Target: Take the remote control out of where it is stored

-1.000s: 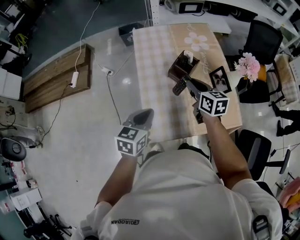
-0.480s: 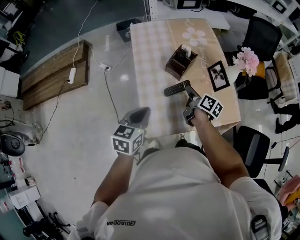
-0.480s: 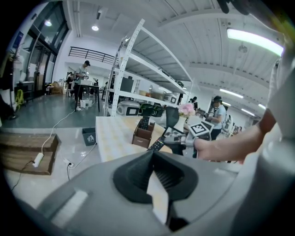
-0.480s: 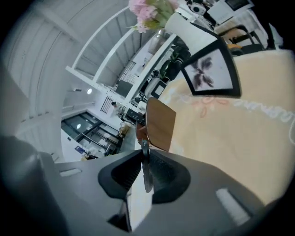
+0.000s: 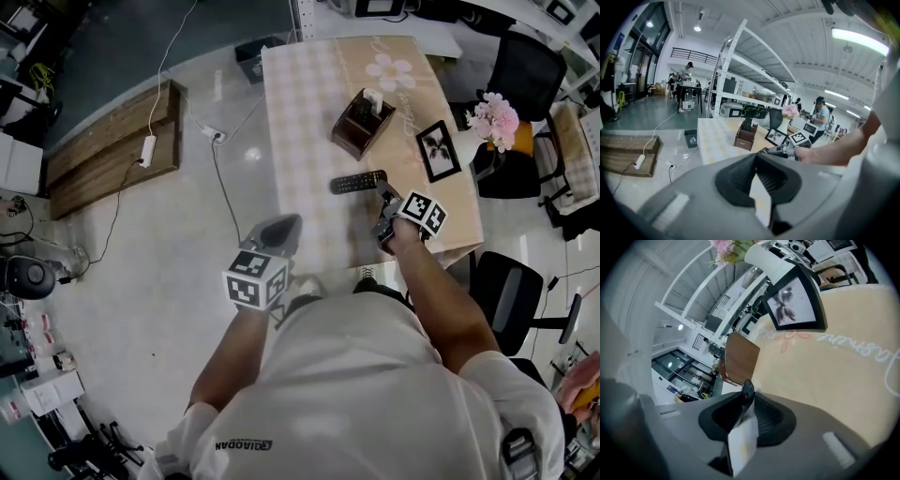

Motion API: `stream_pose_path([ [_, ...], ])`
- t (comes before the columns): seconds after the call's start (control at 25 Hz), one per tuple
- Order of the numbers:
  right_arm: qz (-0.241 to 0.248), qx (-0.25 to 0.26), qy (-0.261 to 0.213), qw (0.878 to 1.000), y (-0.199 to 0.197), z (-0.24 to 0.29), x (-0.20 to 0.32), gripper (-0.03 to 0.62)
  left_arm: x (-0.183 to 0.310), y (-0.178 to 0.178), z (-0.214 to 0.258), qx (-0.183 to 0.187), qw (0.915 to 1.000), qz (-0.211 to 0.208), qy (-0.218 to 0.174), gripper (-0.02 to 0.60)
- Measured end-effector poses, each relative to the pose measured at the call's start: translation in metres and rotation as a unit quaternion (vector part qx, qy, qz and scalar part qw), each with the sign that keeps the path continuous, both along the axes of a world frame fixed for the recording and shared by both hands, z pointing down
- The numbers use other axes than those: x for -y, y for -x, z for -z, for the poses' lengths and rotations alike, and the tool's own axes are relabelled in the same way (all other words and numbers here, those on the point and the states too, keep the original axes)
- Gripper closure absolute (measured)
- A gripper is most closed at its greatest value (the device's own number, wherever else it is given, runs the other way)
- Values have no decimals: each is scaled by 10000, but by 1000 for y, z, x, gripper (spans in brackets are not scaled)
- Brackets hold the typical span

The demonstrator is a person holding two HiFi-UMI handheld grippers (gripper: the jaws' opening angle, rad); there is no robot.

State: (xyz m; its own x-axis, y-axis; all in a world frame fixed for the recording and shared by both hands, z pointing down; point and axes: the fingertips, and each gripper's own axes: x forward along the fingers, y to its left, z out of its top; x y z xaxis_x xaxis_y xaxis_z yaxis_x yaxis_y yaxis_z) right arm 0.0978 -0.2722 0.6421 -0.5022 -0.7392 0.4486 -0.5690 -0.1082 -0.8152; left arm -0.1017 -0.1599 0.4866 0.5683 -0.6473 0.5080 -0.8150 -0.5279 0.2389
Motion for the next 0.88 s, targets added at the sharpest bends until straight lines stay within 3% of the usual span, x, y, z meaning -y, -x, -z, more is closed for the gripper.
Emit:
stream_pose_path([
  [0.36, 333, -704, 291, 9965, -10, -21, -2, 475, 4, 0, 2, 5, 10000, 26, -18, 577],
  [0.44, 405, -884, 278, 9949, -13, -21, -2, 447, 4, 0, 2, -2, 10000, 24, -20, 577],
  [0.64, 659, -1366, -28, 9884, -18, -3, -1, 448, 8, 0, 2, -118, 9999, 32, -1, 577],
  [0.88, 1085, -1077, -418, 9874, 1, 35, -11, 460, 13, -7, 4, -589, 9981, 102, 121, 577],
])
